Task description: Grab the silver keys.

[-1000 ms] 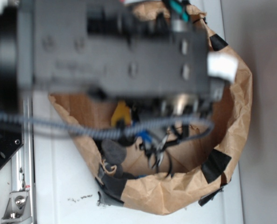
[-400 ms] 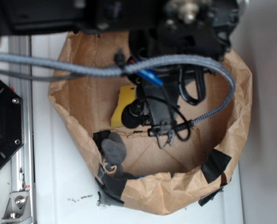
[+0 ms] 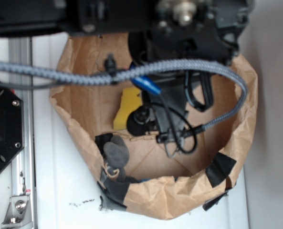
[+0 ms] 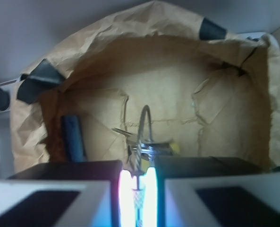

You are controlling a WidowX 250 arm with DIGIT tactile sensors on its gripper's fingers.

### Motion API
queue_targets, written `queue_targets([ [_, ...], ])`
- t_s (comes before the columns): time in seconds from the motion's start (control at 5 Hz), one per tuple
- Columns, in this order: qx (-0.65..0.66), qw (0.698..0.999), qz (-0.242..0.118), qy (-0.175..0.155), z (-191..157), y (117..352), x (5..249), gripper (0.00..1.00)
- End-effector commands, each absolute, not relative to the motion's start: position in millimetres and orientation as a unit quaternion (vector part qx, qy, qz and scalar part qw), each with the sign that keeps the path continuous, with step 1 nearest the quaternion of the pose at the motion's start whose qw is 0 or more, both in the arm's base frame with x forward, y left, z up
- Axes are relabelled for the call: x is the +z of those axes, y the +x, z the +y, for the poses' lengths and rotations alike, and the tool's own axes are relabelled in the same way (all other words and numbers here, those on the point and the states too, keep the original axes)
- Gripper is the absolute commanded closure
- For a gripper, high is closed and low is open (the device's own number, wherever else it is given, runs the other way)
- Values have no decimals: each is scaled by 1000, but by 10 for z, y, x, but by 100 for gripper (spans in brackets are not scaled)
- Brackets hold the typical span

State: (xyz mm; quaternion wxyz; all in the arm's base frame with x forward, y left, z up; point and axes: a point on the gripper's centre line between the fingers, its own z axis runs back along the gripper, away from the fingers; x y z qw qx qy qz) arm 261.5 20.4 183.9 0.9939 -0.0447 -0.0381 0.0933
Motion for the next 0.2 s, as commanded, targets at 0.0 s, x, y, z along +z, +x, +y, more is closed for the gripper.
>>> queue_targets([
  [0.0, 76, 992, -93, -33, 151, 2607, 2007, 100],
])
